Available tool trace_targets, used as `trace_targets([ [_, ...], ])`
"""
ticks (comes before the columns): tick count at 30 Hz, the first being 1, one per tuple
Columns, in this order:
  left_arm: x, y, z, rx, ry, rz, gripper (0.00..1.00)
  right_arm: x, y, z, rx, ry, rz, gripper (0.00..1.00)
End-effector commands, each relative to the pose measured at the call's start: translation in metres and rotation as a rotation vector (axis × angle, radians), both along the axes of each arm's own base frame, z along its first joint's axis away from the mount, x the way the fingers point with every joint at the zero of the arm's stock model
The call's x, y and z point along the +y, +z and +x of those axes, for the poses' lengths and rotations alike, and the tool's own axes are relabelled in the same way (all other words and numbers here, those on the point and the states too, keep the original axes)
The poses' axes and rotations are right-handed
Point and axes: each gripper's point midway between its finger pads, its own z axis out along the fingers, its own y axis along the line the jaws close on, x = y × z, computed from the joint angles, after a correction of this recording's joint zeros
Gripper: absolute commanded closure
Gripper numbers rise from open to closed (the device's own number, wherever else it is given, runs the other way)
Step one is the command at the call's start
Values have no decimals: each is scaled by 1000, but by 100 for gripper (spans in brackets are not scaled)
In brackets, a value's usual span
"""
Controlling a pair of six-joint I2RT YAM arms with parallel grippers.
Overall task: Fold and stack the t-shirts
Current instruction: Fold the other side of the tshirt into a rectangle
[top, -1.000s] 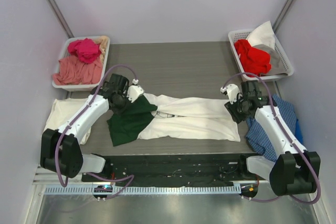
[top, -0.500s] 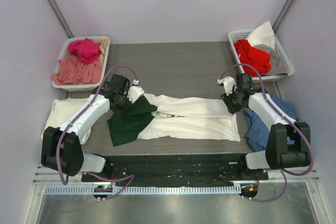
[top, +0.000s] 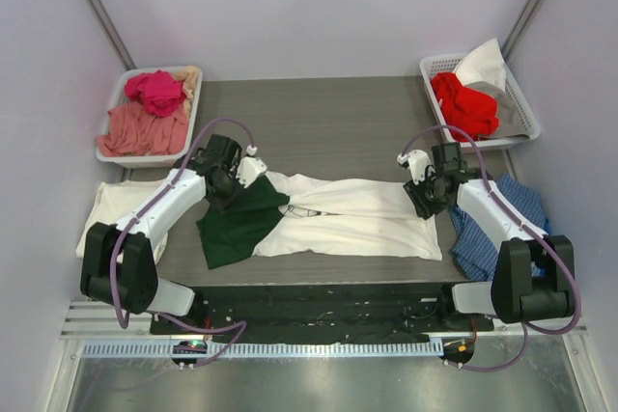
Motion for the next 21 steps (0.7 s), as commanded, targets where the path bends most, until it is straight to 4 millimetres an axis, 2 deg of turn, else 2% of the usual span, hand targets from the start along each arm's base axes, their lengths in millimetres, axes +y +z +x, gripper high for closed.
trace_targets([
  [1, -5, 14, 18, -53, 0, -6, 100, 5, -2, -11, 13, 32, 11, 55],
  [7, -4, 13, 18, -44, 4, -3, 100, 9, -20, -29, 73, 65, 20, 56],
  [15, -2, 10, 18, -34, 0, 15, 100, 9, -30, -48, 132, 124, -5, 56],
  [21, 2, -7, 7, 32, 4, 33, 100, 7, -33, -62, 168, 160, -26, 56],
])
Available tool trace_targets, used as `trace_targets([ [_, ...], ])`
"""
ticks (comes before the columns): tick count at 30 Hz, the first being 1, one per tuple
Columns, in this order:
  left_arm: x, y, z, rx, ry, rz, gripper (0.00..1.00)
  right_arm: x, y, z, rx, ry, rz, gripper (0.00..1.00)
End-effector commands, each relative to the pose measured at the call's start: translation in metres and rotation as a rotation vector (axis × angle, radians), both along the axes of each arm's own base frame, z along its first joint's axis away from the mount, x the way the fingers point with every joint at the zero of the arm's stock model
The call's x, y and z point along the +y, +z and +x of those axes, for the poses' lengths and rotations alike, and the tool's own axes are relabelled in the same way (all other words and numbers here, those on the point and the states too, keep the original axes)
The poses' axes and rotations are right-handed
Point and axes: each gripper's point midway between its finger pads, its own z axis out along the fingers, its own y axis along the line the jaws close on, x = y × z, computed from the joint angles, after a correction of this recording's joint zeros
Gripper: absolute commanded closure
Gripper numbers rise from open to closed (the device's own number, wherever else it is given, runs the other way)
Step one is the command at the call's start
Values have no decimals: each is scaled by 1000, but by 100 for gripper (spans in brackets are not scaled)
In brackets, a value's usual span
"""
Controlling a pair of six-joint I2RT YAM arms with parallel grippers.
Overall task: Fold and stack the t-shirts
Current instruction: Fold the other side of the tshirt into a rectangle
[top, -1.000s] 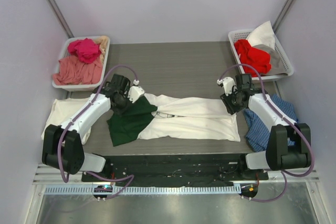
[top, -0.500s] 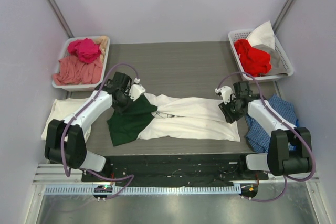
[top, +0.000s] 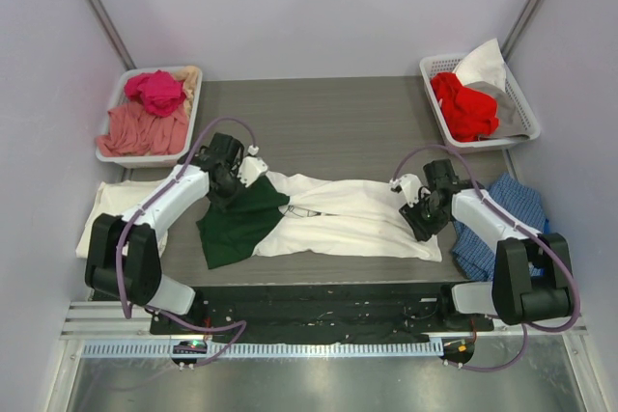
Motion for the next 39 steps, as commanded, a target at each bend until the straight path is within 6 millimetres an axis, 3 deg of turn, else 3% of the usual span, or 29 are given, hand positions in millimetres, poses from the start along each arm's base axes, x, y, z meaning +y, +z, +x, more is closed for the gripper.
trace_targets([
  [1, 2, -4, -1, 22, 1, 18, 100, 0, 6, -10, 3, 45, -12, 56],
  [7, 0, -6, -7, 52, 10, 10, 100, -1, 29, 0, -63, 30, -11, 56],
  [16, -3, 4, -32, 122, 12, -33, 99, -3, 36, 11, -83, 18, -30, 56],
  [19, -10, 10, -40, 137, 6, -74, 93, -3, 38, 17, -100, 14, -36, 56],
  [20, -11, 14, -39, 123, 8, -85, 82, -3, 38, 18, -98, 11, -35, 56],
  [21, -12, 17, -37, 107, 6, -90, 80, -2, 39, 22, -107, 11, -34, 56],
  [23, -14, 26, -26, 34, 9, -108, 65, -1, 36, 23, -95, 6, -29, 56],
  [25, -19, 34, -12, -37, 14, -131, 41, 0, 36, 25, -98, 1, -22, 56],
  [32, -41, 56, 35, -188, -5, -219, 33, -1, 34, 28, -116, -13, -25, 56],
  [34, -51, 50, 48, -175, -38, -239, 32, 0, 33, 29, -116, -15, -21, 56],
  [35, -55, 56, 59, -191, -51, -251, 32, 2, 33, 30, -118, -15, -16, 56],
  [36, -60, 43, 64, -147, -62, -252, 32, 1, 33, 29, -116, -16, -15, 56],
  [39, -70, 40, 82, -127, -103, -262, 33, 0, 32, 28, -117, -18, -19, 56],
])
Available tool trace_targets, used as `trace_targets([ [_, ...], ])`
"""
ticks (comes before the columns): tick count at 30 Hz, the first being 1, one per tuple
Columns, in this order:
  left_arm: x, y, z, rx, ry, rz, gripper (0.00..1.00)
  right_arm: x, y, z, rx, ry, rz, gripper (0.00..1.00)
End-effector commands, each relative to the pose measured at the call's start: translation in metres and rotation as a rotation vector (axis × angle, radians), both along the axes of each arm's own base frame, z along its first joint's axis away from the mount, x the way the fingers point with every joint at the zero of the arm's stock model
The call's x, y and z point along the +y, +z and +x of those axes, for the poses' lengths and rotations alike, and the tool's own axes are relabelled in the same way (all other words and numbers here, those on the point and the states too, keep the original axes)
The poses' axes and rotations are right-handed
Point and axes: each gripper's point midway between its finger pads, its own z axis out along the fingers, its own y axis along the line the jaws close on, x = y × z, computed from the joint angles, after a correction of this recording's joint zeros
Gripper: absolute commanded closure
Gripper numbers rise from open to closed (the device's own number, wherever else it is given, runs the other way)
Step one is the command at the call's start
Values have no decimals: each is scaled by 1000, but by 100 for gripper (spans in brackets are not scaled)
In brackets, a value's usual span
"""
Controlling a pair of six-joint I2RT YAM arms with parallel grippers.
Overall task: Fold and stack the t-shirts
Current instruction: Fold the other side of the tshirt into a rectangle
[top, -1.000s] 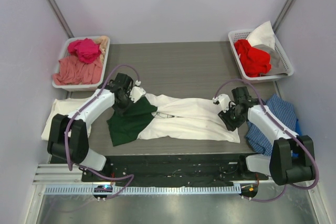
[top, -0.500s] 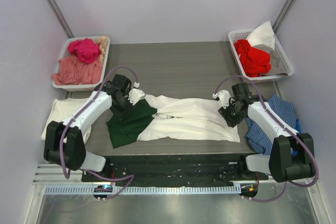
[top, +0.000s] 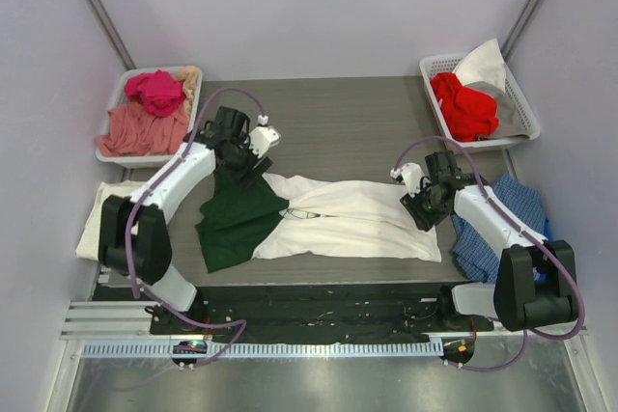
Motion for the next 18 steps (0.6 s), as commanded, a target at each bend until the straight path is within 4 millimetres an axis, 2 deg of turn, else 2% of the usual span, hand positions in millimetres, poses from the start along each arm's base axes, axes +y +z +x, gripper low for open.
trace_targets([
  [1, -25, -7, 36, -1, -87, -55, 33, 1, 6, 10, -48, -11, 2, 56],
  [3, -30, -8, 44, 2, -104, -58, 35, -1, 4, 8, -47, -9, -12, 56],
  [4, -29, -16, 46, 23, -110, -49, 35, -3, 5, 8, -54, -10, -16, 56],
  [7, -27, -22, 53, 28, -111, -26, 35, -6, 3, 4, -55, -7, -30, 56],
  [18, -18, -26, 55, 34, -109, 12, 36, -7, -3, 2, -49, -5, -35, 57],
])
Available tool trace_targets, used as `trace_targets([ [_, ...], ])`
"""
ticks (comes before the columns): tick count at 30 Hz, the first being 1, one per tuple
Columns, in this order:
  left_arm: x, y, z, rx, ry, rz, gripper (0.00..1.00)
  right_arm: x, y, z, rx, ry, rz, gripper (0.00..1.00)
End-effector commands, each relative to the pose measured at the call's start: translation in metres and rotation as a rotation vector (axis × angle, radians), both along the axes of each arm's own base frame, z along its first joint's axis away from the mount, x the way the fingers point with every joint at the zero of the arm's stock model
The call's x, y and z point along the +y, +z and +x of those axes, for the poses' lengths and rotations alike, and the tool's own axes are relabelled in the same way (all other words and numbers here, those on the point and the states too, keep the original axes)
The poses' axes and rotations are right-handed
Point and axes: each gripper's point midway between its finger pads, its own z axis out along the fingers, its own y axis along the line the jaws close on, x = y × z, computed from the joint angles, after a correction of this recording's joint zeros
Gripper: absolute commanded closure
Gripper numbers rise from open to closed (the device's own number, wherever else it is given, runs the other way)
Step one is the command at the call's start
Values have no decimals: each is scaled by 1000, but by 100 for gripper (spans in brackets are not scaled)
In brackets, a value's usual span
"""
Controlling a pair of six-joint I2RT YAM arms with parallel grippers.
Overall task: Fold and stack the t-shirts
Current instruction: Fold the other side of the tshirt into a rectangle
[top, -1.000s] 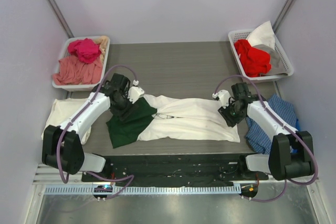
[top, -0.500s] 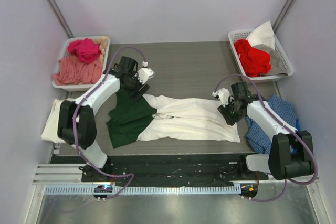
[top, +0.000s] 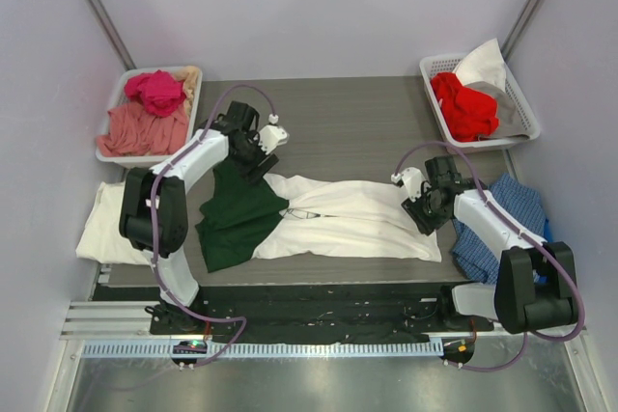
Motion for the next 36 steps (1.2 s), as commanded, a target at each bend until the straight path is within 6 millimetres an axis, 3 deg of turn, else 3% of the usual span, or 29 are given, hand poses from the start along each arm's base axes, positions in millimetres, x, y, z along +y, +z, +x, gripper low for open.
trace_targets([
  [1, 3, 12, 9, -35, -18, 5, 37, 0, 7, 10, -56, 9, -6, 57],
  [13, 24, 0, 3, 13, 7, -3, 42, -4, 4, 9, -60, 2, -23, 57],
  [27, 4, 4, -16, 116, -23, -112, 45, -5, 2, 9, -62, -2, -31, 58],
  [30, 5, 2, -19, 123, -24, -110, 53, -5, 1, 10, -62, -2, -31, 58],
  [36, 5, -1, -23, 145, -23, -107, 80, -5, -1, 8, -54, -3, -29, 58],
])
